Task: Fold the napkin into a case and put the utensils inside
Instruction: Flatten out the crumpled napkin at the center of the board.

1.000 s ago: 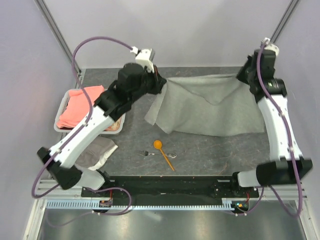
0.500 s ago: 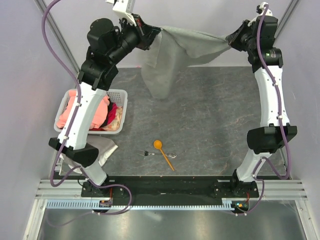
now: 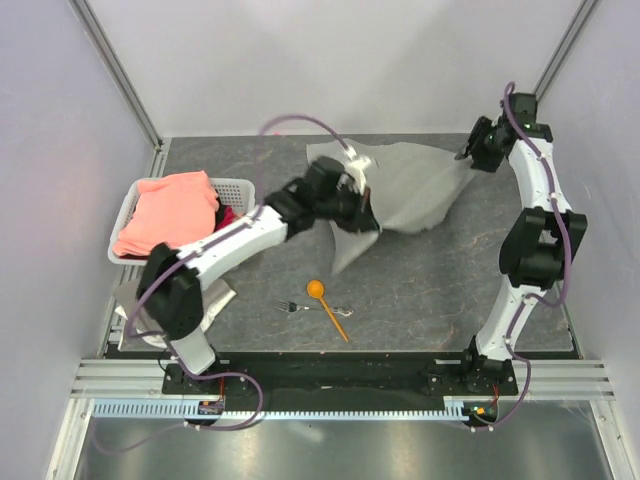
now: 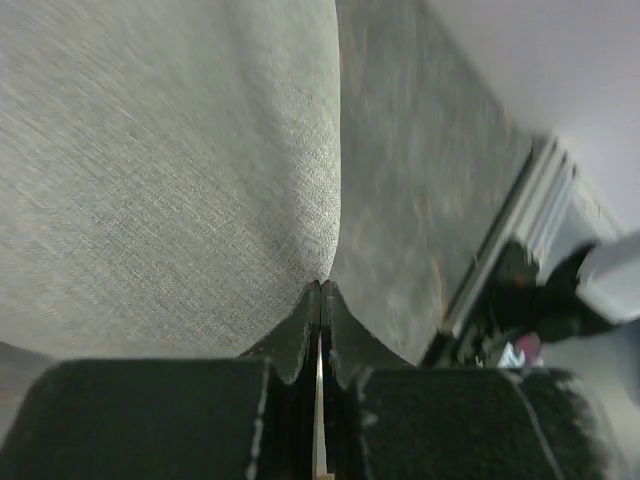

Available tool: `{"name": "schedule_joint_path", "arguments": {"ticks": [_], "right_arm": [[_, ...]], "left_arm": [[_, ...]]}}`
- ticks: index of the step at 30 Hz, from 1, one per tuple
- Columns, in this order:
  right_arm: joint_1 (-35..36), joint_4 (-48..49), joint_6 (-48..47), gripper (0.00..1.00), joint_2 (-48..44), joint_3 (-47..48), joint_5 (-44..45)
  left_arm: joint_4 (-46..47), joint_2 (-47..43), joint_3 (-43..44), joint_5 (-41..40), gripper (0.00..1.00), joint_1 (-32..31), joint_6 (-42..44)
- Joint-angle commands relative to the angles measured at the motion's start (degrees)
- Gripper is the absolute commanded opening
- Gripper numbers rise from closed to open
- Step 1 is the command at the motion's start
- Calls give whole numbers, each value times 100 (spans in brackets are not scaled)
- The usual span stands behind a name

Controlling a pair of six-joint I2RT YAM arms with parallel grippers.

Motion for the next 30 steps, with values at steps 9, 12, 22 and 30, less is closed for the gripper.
{"name": "schedule_joint_path", "arguments": {"ticks": [9,12,22,30], "right_arm": [[69,237,-41,98,-977,-2153,1377],[69,535,224,96,-1538,-3155,1861],[200,1466,-100,85,-1322,-4309,1361],[1043,1924,57,84,-647,-4248,1309]], "left_arm": [[465,407,-485,276,67,139,-1076],[281,854,-134,468,57,323,-1339],[43,2569,773,180,46,719,-2201],[-71,3185,1020,4,47,1352,-2685]]}}
